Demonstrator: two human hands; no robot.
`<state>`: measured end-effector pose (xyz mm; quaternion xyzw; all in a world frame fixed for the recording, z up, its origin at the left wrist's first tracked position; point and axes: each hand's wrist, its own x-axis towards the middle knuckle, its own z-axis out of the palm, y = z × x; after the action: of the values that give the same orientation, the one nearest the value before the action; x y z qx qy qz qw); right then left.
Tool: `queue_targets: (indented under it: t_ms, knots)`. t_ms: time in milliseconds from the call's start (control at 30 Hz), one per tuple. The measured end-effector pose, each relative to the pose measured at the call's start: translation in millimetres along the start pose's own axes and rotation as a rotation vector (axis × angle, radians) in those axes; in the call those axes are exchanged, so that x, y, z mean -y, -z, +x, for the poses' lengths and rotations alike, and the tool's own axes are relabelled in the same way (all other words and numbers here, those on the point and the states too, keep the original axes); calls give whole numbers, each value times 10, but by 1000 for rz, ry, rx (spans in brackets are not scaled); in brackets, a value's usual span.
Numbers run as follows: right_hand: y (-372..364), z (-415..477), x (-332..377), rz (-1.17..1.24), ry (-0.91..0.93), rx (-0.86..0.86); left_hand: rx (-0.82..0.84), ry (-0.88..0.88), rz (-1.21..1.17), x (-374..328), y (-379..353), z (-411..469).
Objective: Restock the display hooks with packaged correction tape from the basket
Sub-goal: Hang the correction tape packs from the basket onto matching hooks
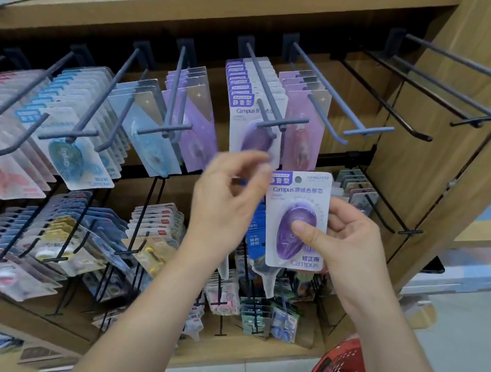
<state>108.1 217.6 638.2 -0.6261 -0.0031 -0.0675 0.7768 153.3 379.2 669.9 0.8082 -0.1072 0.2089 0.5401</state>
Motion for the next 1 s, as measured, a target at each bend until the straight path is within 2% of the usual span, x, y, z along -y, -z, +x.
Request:
queue_targets:
  t_ms: [67, 100, 233, 433, 533, 700, 1000]
  knots:
    - [-7, -6, 11, -13, 19, 40, 188, 131, -196, -135, -3, -80]
    - [-22, -11, 26, -18, 33, 56, 204, 162, -239, -180, 11, -94]
    - [-66, -12, 56, -60, 65, 127, 110, 161, -323, -248, 104, -62]
    - [-92, -16, 49, -234, 24, 241, 58, 8, -373, -404, 200, -6]
    - [-116, 16, 34, -308, 22, 186, 14, -20, -346, -462, 181, 44]
    - [-152, 55, 51, -247, 44, 89, -11, -40, -298, -432, 142, 162]
    - [-169, 70, 37, -241, 31, 69, 30, 130, -465, -389, 110, 206]
